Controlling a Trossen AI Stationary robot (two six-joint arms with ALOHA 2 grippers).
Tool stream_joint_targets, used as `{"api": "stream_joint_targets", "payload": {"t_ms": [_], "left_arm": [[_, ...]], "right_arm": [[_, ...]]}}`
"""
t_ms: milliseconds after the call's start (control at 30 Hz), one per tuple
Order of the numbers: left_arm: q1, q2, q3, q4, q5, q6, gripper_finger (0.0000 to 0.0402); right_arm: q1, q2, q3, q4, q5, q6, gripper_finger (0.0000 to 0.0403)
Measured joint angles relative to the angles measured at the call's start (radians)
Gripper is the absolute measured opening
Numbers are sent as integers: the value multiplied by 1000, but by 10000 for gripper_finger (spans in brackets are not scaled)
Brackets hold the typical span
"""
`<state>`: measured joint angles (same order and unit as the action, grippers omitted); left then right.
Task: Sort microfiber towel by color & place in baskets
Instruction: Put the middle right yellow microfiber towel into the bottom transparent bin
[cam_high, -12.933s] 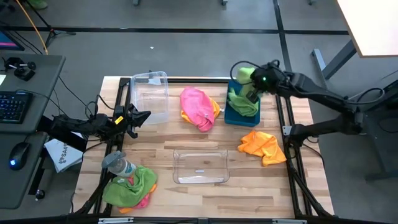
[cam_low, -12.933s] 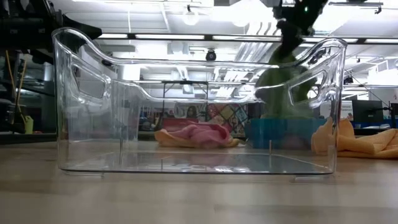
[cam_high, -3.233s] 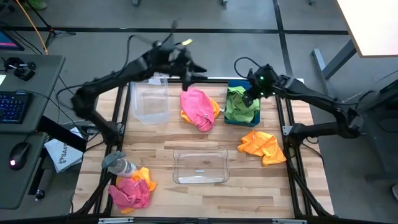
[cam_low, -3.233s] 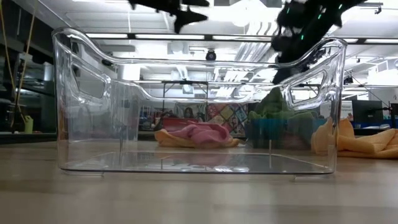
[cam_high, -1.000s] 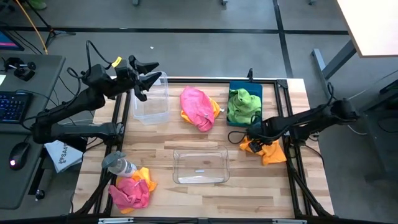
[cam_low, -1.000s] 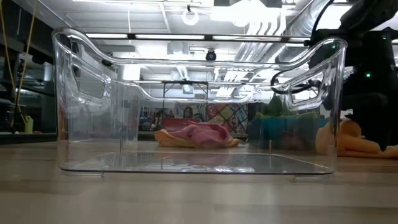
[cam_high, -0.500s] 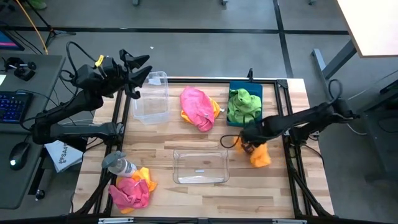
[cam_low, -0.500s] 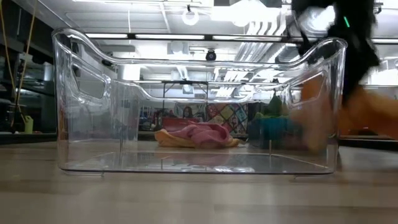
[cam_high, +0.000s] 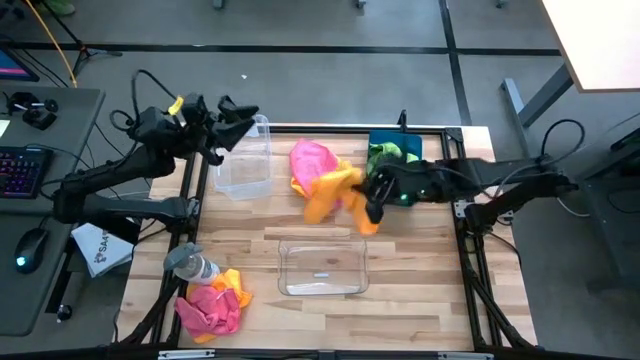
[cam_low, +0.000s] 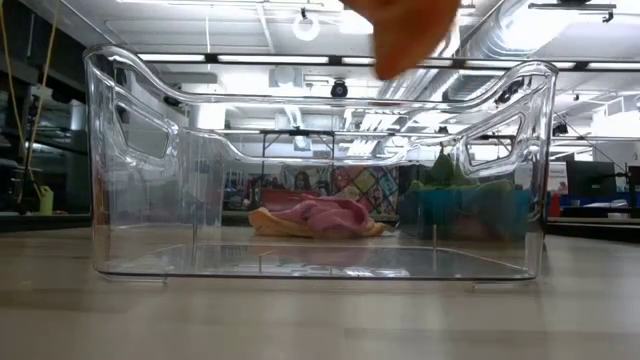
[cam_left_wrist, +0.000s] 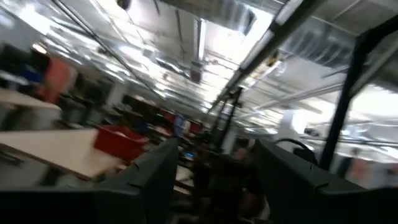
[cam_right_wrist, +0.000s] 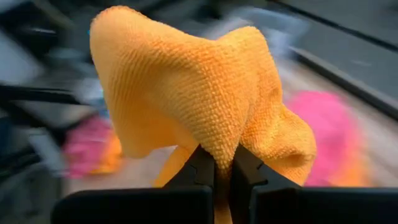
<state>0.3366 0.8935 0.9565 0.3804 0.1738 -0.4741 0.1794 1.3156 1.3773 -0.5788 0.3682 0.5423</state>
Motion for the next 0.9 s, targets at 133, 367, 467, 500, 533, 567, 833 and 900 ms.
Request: {"api": "stream_joint_targets", "payload": {"t_ms": [133,367,467,500,533,567,833,900], "left_arm": [[-87,24,0,94,0,-45,200],[-277,49,0,219,-102,-74,200],[-357,59,0,218,-180,-40,200],[-383,65,0,218,-208,-19,200],[-407,71,0,217,-237,0,200],[-428,78,0,216,-264,18,200],[-519,121,0,210,-324,69,200],[-529,116,0,202,-317,87,200]], "right_arm": [[59,48,-134,304,-74,-33,2],[169,199,-364,689,-86,13,1],[187,248,-384,695,-83,53,2],[188,260,-386,687,-81,61,3],[188,271,-386,676,-81,63,6],[188,281,-380,665,-91,65,11],[188,301,-265,369,-114,51,120],[188,301,-217,270,-112,36,162]]}}
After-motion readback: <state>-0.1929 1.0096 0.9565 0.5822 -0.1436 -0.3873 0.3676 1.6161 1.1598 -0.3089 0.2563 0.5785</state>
